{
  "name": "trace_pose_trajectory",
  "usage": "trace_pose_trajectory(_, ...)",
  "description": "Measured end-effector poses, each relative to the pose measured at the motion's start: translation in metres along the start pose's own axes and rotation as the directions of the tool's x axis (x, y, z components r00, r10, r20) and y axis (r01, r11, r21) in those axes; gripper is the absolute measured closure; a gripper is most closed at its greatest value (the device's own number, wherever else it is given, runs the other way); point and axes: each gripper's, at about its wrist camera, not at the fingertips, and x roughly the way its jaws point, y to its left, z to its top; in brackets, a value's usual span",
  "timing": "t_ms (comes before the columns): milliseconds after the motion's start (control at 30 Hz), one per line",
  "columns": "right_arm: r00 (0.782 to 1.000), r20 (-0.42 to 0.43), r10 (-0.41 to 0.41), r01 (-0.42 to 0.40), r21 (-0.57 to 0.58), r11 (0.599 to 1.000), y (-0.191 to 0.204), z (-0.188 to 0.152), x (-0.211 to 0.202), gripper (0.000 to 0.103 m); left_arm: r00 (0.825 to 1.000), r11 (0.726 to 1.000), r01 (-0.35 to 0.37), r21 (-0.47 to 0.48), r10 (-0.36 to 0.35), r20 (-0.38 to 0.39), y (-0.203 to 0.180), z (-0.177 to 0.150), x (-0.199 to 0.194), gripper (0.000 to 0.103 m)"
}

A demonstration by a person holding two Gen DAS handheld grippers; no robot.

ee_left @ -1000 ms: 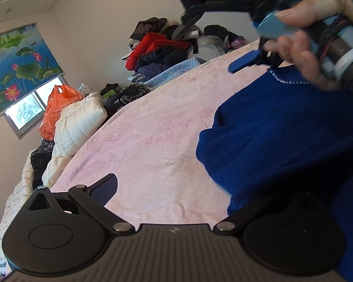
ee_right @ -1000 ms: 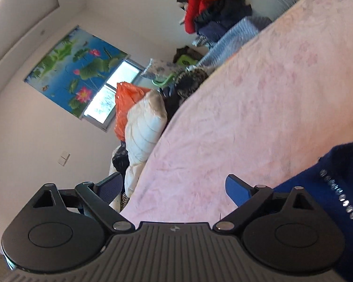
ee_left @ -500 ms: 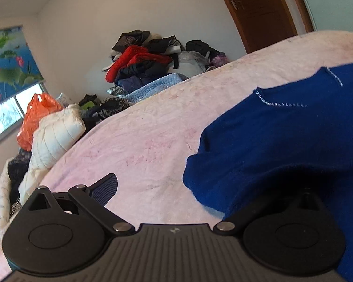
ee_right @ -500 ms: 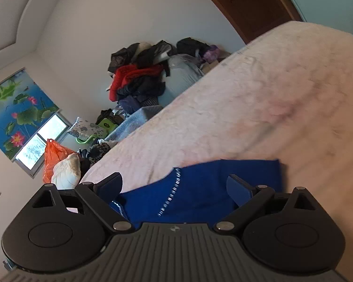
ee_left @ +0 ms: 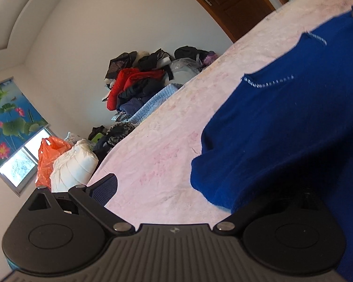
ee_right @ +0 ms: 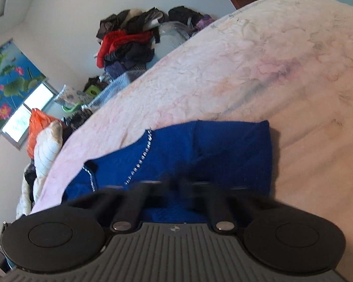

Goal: Fold small clothes

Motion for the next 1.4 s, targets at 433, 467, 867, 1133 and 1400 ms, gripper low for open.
trace_pose_trajectory(433, 0.972, 0.074, -0.221, 0.230, -0.149, 0.962, -0.003, 0.019, -0.008, 0.095, 0.989, 0.982, 0.146, 0.119, -0.149, 0.014, -0.006, 0.000, -0.015, 0.000)
trace_pose_trajectory(467, 0.969, 0.075, -0.235, 0.244, -0.164, 0.956, -0.003, 0.017, -0.006, 0.095, 0.989, 0.979, 0.150, 0.135, -0.151, -0.004, -0.007, -0.005, -0.012, 0.000)
trace_pose_trajectory(867, 0.921, 0.248, -0.301, 0.356, -0.221, 0.908, 0.027, 0.007, -0.036, 0.069, 0.967, 0.965, 0.256, -0.048, -0.256, -0.003, 0.045, -0.027, -0.029, 0.000)
trace_pose_trajectory(1133, 0.994, 0.008, -0.108, 0.105, -0.342, 0.934, 0.066, -0.013, -0.003, 0.050, 0.963, 0.939, 0.268, -0.218, -0.267, 0.033, 0.046, 0.012, -0.011, 0.000)
trace_pose_trajectory(1400, 0.977, 0.064, -0.203, 0.211, -0.428, 0.879, 0.082, -0.039, -0.019, 0.026, 0.981, 0.969, 0.170, -0.179, -0.183, -0.059, 0.012, 0.005, 0.002, 0.000)
